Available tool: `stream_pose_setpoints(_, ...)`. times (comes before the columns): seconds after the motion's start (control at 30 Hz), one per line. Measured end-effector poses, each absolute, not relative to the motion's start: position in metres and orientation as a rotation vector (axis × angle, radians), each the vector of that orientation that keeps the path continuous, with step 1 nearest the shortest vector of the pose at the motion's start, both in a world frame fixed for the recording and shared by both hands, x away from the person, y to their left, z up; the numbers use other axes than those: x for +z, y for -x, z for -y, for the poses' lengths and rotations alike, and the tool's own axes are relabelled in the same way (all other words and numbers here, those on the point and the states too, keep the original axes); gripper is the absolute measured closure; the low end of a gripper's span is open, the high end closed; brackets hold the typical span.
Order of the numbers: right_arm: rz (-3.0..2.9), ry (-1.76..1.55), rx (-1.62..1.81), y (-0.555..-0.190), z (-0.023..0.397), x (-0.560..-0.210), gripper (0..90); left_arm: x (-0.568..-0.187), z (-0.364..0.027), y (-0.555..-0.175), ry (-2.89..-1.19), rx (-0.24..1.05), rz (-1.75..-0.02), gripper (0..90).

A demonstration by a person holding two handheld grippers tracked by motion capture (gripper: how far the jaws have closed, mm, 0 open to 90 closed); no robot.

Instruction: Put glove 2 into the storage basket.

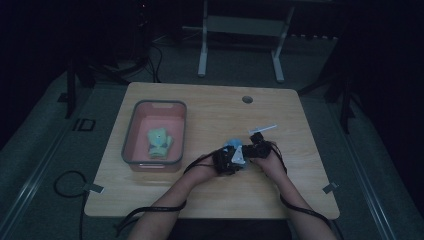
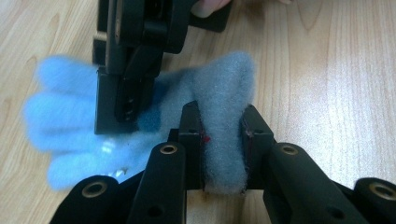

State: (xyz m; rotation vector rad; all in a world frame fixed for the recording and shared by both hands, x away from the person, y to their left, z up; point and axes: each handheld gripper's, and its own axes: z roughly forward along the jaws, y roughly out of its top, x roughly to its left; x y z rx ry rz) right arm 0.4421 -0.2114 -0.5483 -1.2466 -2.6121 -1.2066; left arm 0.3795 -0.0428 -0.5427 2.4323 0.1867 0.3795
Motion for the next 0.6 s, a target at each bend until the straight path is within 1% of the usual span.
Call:
stream_pose_setpoints(0.07, 2.591, 1.241, -1.197, -0.443, 0.209, -0.549, 70.8, -0.543, 0.042, -0.379, -2.425, 0.381, -0.201, 75.2)
stream_pose_setpoints(0.2, 2.617, 1.234, -1.184, -0.443, 0.207, -0.545, 75.0, -0.54, 0.043, -0.377, -2.443, 0.384, -0.21, 75.3)
stream_pose_setpoints(0.37, 2.615, 1.228, -1.211, -0.442, 0.208, -0.541, 76.4, -0.532, 0.04, -0.379, -2.465, 0.367, -0.223, 75.6)
stream_pose_setpoints(0.6, 2.618, 1.184, -1.255, -0.439, 0.204, -0.527, 76.6, -0.513, 0.031, -0.374, -2.47, 0.397, -0.205, 75.6)
